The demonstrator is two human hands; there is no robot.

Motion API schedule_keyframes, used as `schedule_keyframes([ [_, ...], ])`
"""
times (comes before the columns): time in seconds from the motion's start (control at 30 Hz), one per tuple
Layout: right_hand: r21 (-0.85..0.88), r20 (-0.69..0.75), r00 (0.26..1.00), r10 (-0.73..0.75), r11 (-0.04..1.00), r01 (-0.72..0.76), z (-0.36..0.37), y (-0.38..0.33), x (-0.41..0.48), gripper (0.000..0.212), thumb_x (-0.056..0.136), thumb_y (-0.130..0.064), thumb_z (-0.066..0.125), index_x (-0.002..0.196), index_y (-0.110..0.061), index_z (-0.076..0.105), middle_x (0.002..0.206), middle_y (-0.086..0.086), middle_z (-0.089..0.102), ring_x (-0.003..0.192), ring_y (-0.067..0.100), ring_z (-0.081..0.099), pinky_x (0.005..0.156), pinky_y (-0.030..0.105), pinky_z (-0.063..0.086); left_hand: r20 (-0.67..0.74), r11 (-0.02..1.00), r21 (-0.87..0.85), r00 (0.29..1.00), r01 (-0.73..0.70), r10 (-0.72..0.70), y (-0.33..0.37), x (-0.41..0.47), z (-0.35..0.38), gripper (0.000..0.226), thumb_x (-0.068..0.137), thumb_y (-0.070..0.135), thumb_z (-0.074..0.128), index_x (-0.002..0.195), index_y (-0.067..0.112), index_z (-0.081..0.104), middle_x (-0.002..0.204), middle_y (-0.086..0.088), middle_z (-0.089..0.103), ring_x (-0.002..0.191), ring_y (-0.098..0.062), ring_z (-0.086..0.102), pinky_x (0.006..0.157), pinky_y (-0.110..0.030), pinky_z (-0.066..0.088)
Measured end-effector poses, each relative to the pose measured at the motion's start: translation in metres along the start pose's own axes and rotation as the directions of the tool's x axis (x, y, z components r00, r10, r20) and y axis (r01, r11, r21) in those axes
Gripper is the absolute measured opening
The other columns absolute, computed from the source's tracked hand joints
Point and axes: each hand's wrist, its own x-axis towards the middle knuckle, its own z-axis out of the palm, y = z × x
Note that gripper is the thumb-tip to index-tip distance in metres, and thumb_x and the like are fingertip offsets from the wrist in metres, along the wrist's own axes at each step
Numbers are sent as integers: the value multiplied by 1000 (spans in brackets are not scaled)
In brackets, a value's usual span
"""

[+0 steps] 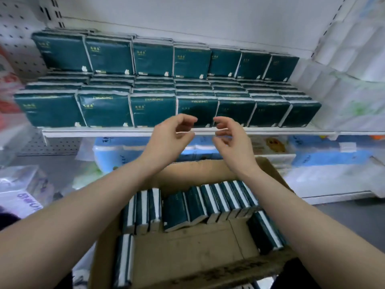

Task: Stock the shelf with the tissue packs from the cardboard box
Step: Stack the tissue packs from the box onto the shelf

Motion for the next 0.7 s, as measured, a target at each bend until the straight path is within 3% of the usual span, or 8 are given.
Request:
schedule_keyframes([
  [0.17, 12, 105, 986, 127, 992, -129, 25, 29, -53, 39, 92, -7, 64, 121, -32, 58, 114, -7, 60, 99, 2, 59, 84, 13, 48, 145, 994, 32, 984, 101, -104, -41, -47, 21, 31, 87, 12, 68, 116, 22, 64, 113, 9, 66, 104, 0, 60, 88, -3, 41],
  [0.27, -56, 202, 955, 216, 976, -209, 37, 51, -73, 34, 91, -11, 67, 122, -24, 61, 112, -6, 61, 99, 7, 60, 87, 20, 50, 251, 982, 68, 950, 174, -186, -66, -65, 32, 36, 87, 12, 70, 121, 21, 62, 119, 6, 64, 108, -5, 60, 90, -4, 42],
  [0.43, -231, 274, 865, 420, 902, -364, 54, 79, -90, 34, 90, -16, 68, 124, -20, 63, 118, 2, 63, 96, 14, 62, 90, 27, 49, 367, 958, 84, 886, 273, -284, -92, -81, 57, 37, 88, 6, 66, 124, 16, 60, 122, -2, 61, 114, -14, 58, 103, -25, 46],
  [0.7, -480, 339, 780, 526, 810, -337, 75, 102, -98, 41, 94, -24, 64, 135, -18, 57, 125, 7, 65, 111, 25, 61, 96, 37, 50, 451, 912, 271, 796, 309, -404, -121, -95, 86, 42, 95, 13, 58, 135, 23, 52, 136, -2, 56, 127, -17, 51, 108, -35, 42],
])
